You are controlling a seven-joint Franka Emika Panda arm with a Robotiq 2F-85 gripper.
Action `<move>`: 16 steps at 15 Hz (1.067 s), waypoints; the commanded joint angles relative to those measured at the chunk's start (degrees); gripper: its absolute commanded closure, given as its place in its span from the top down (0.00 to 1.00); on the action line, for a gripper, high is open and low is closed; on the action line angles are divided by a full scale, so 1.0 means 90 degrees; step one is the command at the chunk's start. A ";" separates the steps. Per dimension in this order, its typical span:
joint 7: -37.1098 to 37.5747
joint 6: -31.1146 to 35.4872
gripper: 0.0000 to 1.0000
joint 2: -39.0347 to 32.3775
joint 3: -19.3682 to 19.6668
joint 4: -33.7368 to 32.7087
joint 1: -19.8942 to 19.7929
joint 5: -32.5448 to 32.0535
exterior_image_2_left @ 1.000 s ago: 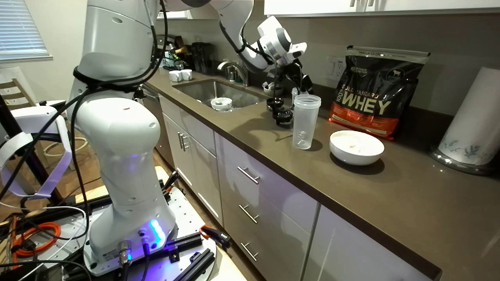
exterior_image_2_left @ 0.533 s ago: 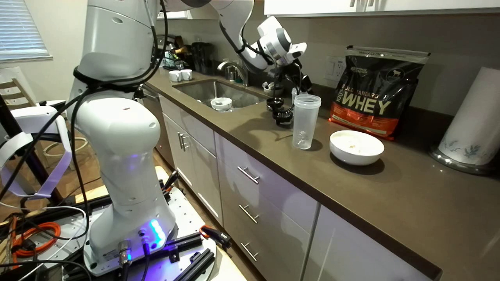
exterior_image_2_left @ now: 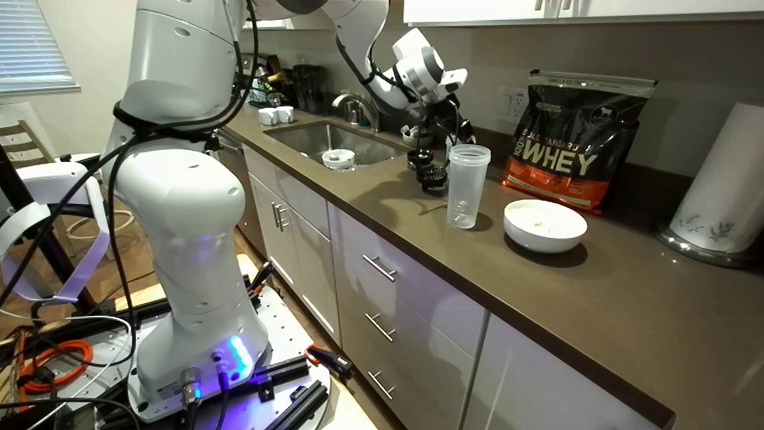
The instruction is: Move the clear bottle on the left forward
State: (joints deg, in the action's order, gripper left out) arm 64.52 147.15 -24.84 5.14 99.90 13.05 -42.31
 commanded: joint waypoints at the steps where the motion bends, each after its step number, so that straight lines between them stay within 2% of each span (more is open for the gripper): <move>1: 0.0180 0.0163 0.11 -0.0058 0.0064 -0.0057 0.0064 -0.0033; 3: 0.0181 0.0187 0.07 -0.0029 0.0062 -0.0034 0.0076 -0.0041; 4: 0.0188 0.0190 0.01 -0.0005 0.0062 -0.0016 0.0091 -0.0053; 5: 0.0191 0.0200 0.04 0.0012 0.0066 -0.0004 0.0108 -0.0076; 16: 0.0409 0.0276 0.04 0.0498 0.0101 0.0271 0.0461 -0.0502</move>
State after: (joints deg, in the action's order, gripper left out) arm 65.49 148.71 -23.28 5.54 99.91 16.39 -43.84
